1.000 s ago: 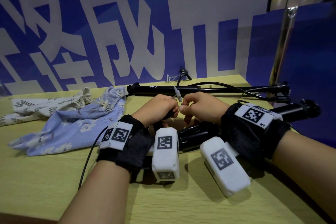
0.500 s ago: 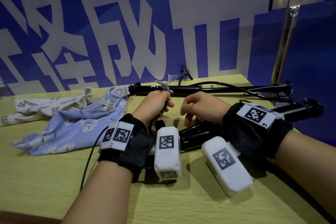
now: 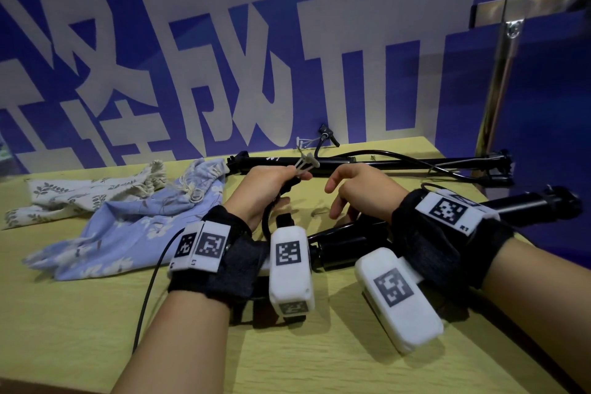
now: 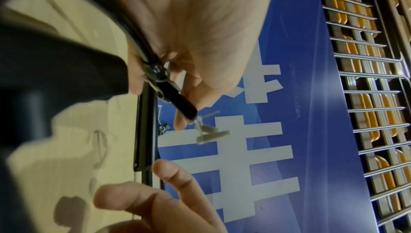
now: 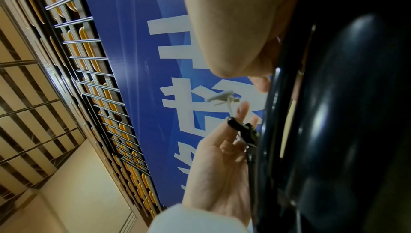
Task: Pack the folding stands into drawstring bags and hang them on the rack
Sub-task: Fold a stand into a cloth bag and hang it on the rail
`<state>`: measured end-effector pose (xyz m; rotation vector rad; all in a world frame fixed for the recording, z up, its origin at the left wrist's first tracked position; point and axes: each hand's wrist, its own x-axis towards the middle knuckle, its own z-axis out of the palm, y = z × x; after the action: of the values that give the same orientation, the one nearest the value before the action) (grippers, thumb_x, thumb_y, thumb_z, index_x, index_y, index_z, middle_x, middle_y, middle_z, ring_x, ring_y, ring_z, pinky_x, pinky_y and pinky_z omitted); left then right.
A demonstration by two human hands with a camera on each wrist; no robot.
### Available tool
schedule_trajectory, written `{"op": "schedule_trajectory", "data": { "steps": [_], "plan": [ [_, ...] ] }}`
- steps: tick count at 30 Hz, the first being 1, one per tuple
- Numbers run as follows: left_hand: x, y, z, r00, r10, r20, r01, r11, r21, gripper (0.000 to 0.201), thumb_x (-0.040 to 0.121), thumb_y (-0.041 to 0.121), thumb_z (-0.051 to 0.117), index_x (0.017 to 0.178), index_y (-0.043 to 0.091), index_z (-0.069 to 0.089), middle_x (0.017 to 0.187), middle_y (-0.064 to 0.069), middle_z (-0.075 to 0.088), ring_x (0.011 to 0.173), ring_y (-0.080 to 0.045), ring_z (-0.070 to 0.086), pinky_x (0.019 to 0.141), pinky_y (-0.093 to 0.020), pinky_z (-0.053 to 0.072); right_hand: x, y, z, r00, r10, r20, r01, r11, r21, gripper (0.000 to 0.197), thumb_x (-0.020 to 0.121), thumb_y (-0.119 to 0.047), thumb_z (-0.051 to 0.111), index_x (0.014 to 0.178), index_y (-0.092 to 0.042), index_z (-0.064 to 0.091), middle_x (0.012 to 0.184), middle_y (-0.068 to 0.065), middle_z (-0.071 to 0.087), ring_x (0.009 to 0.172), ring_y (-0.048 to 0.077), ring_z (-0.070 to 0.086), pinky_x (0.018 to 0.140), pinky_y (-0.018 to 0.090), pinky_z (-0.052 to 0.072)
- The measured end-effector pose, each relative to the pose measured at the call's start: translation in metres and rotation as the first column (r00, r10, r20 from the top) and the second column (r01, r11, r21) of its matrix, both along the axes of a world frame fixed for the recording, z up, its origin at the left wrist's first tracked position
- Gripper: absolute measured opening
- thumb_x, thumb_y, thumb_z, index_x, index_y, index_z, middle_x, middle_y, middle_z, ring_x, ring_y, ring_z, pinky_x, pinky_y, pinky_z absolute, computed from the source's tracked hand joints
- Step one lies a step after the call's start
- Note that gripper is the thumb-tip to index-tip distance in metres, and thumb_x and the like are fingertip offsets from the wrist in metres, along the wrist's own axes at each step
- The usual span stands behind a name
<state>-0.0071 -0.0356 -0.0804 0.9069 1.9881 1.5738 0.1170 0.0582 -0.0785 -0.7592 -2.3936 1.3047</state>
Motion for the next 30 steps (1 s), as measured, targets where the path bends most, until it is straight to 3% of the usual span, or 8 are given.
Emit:
{"op": "schedule_trajectory", "data": {
  "steps": [7, 10, 14, 18, 20, 23, 26, 30],
  "plan": [
    [-0.01, 0.0, 0.004, 0.963, 0.073, 0.257, -0.098, 0.992, 0.085, 0.007, 0.093, 0.011, 0.055, 0.088, 0.01, 0.06, 0.084, -0.004, 0.054, 0.079, -0.012, 0.052, 0.073, -0.024, 0.049, 0.004, 0.003, 0.006, 0.991, 0.05, 0.122, -0.059, 0.996, 0.07, 0.018, 0.093, -0.008, 0.041, 0.085, -0.018, 0.055, 0.074, 0.0, 0.066, 0.056, 0.01, 0.053, 0.05, 0.019, 0.04],
    [-0.014, -0.002, 0.009, 0.906, 0.069, 0.418, -0.131, 0.984, 0.123, 0.004, 0.092, 0.004, 0.055, 0.094, 0.006, 0.056, 0.086, -0.009, 0.052, 0.074, -0.016, 0.05, 0.06, -0.021, 0.048, 0.009, 0.008, 0.014, 0.935, 0.154, 0.32, -0.197, 0.974, 0.108, 0.018, 0.095, -0.03, 0.049, 0.106, -0.019, 0.057, 0.091, -0.003, 0.069, 0.077, 0.011, 0.058, 0.072, 0.025, 0.047],
    [-0.019, -0.002, 0.01, 0.852, 0.084, 0.517, -0.212, 0.958, 0.194, 0.015, 0.095, -0.002, 0.045, 0.089, 0.005, 0.056, 0.091, -0.013, 0.049, 0.082, -0.019, 0.05, 0.078, -0.026, 0.047, 0.022, 0.01, 0.023, 0.787, 0.216, 0.578, -0.401, 0.891, 0.213, 0.049, 0.076, -0.061, 0.058, 0.118, -0.035, 0.055, 0.112, -0.013, 0.059, 0.107, 0.009, 0.054, 0.1, 0.034, 0.041],
    [-0.02, -0.003, 0.009, 0.819, 0.117, 0.562, -0.303, 0.92, 0.249, 0.018, 0.094, -0.002, 0.047, 0.111, -0.004, 0.055, 0.106, -0.015, 0.052, 0.101, -0.022, 0.055, 0.103, -0.031, 0.041, 0.027, 0.007, 0.024, 0.743, 0.235, 0.627, -0.431, 0.884, 0.18, 0.049, 0.078, -0.032, 0.07, 0.123, -0.033, 0.051, 0.11, -0.012, 0.058, 0.09, 0.005, 0.057, 0.078, 0.022, 0.049],
    [-0.02, -0.007, 0.01, 0.784, 0.077, 0.616, -0.313, 0.906, 0.286, 0.006, 0.093, 0.0, 0.051, 0.088, -0.002, 0.055, 0.097, -0.015, 0.056, 0.085, -0.02, 0.059, 0.095, -0.032, 0.05, 0.025, 0.007, 0.021, 0.773, 0.197, 0.603, -0.408, 0.883, 0.234, 0.049, 0.078, -0.027, 0.07, 0.123, -0.031, 0.052, 0.105, -0.01, 0.059, 0.083, 0.005, 0.056, 0.074, 0.022, 0.049],
    [-0.019, -0.01, 0.011, 0.75, 0.006, 0.661, -0.259, 0.923, 0.285, 0.013, 0.095, 0.009, 0.051, 0.087, 0.0, 0.054, 0.083, -0.014, 0.06, 0.058, -0.016, 0.066, 0.058, -0.024, 0.056, 0.023, 0.005, 0.017, 0.822, 0.198, 0.535, -0.376, 0.893, 0.248, 0.046, 0.079, -0.025, 0.069, 0.123, -0.028, 0.055, 0.093, -0.014, 0.057, 0.084, 0.005, 0.056, 0.075, 0.022, 0.05],
    [-0.013, -0.007, 0.009, 0.836, 0.034, 0.547, -0.178, 0.961, 0.212, 0.018, 0.098, 0.016, 0.047, 0.094, 0.001, 0.057, 0.066, -0.003, 0.065, 0.038, -0.005, 0.055, 0.038, -0.015, 0.046, 0.022, 0.001, 0.016, 0.857, 0.219, 0.467, -0.368, 0.894, 0.255, 0.041, 0.079, -0.024, 0.069, 0.119, -0.026, 0.06, 0.093, -0.013, 0.062, 0.085, 0.006, 0.059, 0.074, 0.021, 0.05],
    [-0.002, -0.002, 0.004, 0.997, 0.065, 0.035, -0.065, 0.998, 0.015, 0.012, 0.098, 0.02, 0.048, 0.099, 0.011, 0.056, 0.075, 0.002, 0.063, 0.039, -0.004, 0.037, 0.035, -0.013, 0.028, 0.018, -0.006, 0.013, 0.88, 0.247, 0.405, -0.364, 0.9, 0.241, 0.037, 0.077, -0.02, 0.072, 0.112, -0.026, 0.061, 0.094, -0.01, 0.065, 0.085, 0.009, 0.063, 0.074, 0.023, 0.054]
  ]
}}
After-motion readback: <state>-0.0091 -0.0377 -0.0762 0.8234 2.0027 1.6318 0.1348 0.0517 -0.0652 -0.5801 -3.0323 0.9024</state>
